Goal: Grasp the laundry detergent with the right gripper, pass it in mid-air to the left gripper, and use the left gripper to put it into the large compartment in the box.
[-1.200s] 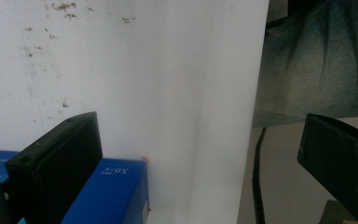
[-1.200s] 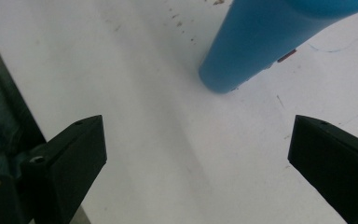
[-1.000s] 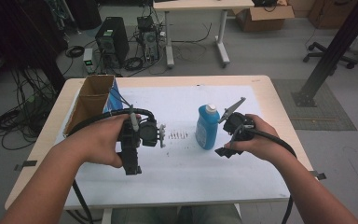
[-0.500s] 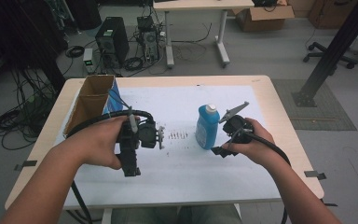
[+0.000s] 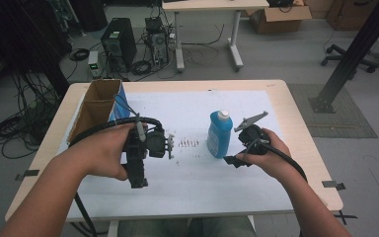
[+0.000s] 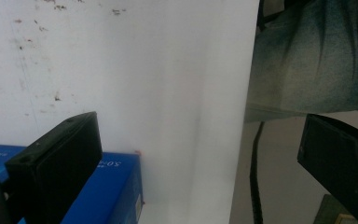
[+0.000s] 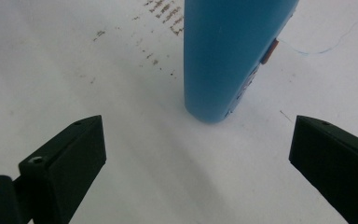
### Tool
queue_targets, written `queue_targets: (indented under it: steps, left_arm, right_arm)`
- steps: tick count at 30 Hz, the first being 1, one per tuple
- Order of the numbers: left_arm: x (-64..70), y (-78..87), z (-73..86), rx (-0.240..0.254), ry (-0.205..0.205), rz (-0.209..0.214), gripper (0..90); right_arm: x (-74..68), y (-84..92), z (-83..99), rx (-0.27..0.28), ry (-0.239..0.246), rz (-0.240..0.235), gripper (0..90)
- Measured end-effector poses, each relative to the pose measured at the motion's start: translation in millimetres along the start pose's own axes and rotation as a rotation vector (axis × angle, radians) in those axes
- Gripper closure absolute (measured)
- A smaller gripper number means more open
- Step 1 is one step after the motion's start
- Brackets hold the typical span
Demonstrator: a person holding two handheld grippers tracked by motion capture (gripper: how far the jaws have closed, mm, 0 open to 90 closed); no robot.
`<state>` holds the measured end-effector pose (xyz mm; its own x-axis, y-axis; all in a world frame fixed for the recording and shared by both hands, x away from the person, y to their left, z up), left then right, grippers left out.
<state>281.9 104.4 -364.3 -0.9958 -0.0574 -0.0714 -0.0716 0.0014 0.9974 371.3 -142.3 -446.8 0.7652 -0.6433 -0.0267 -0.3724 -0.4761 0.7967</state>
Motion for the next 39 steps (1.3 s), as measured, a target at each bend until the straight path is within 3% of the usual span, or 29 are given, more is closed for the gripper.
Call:
queue_targets:
  steps: [11,32,39]
  left_arm:
    - [3.5,1.4,2.2,-0.007,-0.002,0.0,0.2]
    - [9.3,6.0,4.5,-0.021,-0.016,-0.014,0.2]
    - [10.5,7.6,4.6,-0.025,-0.02,-0.016,0.2]
  right_arm:
    - [-1.4,-11.4,0.0,0.07,-0.039,0.001,3.6]
    - [1.5,-32.1,-8.6,0.174,-0.074,0.056,3.4]
    - [5.7,-39.2,-10.4,0.211,-0.109,0.063,3.2]
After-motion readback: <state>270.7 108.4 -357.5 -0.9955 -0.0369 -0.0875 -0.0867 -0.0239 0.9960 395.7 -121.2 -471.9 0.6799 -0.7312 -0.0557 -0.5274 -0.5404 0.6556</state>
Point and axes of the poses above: each handheld gripper's, and its own axes: y roughly backward along the jaws, z roughly out of its underside, x roughly to its right, the point moved 10 cm from there along -y, roughly forward along the jaws, and after that the axes turned 2 degrees about x, right-handed, at the moved point
